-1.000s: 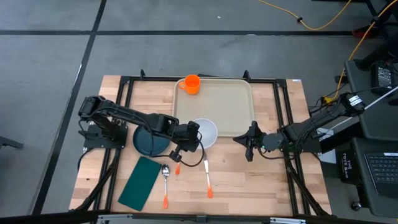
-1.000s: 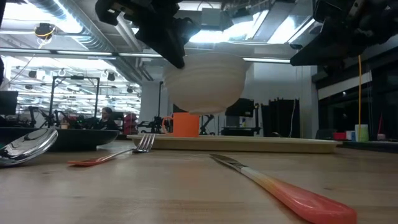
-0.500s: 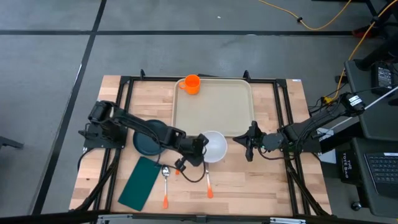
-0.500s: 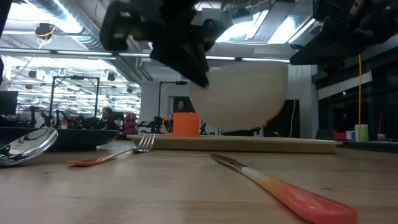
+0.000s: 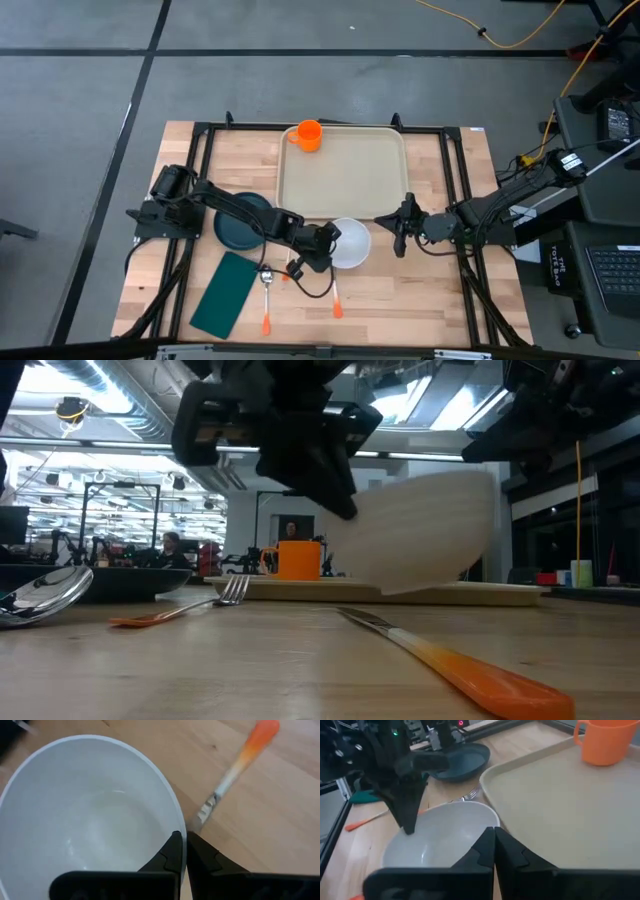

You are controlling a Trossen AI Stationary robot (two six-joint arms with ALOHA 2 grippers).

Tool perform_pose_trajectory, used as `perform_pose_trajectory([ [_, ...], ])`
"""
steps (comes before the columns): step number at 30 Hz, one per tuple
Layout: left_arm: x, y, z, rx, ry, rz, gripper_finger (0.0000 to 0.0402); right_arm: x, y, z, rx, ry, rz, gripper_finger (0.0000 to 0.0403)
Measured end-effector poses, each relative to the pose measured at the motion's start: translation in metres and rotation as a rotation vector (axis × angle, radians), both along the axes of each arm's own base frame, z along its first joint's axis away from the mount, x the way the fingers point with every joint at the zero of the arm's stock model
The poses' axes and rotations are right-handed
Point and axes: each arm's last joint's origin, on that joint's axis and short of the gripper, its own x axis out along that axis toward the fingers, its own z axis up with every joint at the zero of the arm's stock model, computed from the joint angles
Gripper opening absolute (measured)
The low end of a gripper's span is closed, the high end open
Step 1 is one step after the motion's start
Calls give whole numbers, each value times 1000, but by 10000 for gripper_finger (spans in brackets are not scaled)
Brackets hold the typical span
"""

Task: Set up tray
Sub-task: Move the white bowl near the gray serving tray

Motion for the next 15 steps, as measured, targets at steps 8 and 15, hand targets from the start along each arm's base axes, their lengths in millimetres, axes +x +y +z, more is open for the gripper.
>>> perform_pose_trajectory([
  [8, 0, 0, 0, -20, 8, 19, 2, 0, 0, 0, 2, -3, 0, 6],
  [15, -1, -3, -9, -33, 55, -8, 2, 0, 0, 0, 4, -5, -1, 6],
])
